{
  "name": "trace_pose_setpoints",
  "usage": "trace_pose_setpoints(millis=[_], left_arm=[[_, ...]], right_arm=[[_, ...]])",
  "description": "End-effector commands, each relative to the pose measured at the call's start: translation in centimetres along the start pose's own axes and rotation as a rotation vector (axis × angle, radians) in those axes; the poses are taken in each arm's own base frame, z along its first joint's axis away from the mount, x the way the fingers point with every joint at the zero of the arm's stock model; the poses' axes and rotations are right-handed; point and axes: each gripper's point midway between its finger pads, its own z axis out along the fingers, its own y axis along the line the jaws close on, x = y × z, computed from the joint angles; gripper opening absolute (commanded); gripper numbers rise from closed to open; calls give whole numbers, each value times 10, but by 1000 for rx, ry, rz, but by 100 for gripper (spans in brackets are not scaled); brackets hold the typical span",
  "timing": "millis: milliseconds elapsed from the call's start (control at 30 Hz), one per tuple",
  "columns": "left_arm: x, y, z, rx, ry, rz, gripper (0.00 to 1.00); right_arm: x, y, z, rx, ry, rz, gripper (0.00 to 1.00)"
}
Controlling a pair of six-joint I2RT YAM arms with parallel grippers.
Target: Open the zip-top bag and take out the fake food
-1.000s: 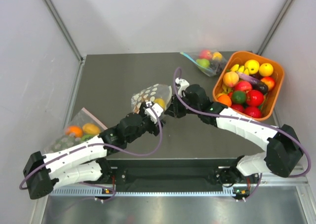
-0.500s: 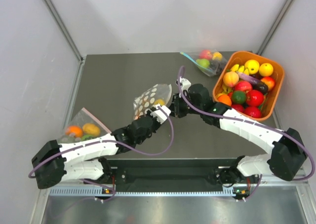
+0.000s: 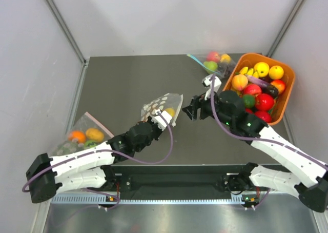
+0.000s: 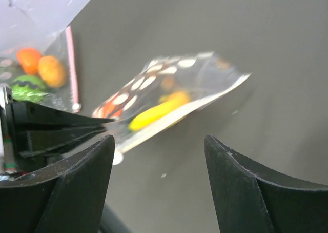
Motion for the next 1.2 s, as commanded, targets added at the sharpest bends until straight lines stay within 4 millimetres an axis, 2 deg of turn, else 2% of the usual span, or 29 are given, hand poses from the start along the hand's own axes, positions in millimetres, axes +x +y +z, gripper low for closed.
trace_pose_setpoints(millis=[0,33,133,167,233,267,400,467,567,700,833,1000,1100,1167], left_arm=[[-46,-11,-13,108,-72,-94,0],[-68,-8,-16,112,-103,-114,0],[-80,-3,-21,113,-17,-149,0],[-78,-3,-17,113,18,-143,0],[-84,1,-19,111,71,-177,0],[-80,-1,-15,110,107,-195,0],[-84,3,-15,108,151,-220,0],[-83,0,-17,133,158,-215,0],[-87,-9,-22,201,149,-216,0],[-100,-16,-30,262,122,-231,0],[-109,-13,-32,271,130,-268,0],[-108,-8,-26,276,169,-318,0],[-108,-3,-24,261,176,-335,0],[-108,-7,-25,293,179,-346,0]], right_arm=[[0,-10,-14,46,-47,-188,71],[2,-5,-15,35,-49,-214,71],[6,17,-21,7,-88,-332,71],[8,25,-24,0,-103,-374,72],[2,34,-28,-11,-146,-406,72],[1,37,-34,-14,-169,-434,72],[-11,37,-54,2,-259,-473,72],[-20,32,-67,26,-314,-491,72],[-24,32,-77,20,-368,-539,72],[-22,39,-75,-20,-374,-601,71],[-20,60,-75,-103,-384,-616,70],[-8,72,-68,-128,-360,-671,70],[-8,79,-68,-140,-365,-683,70],[-8,84,-71,-137,-379,-694,69]])
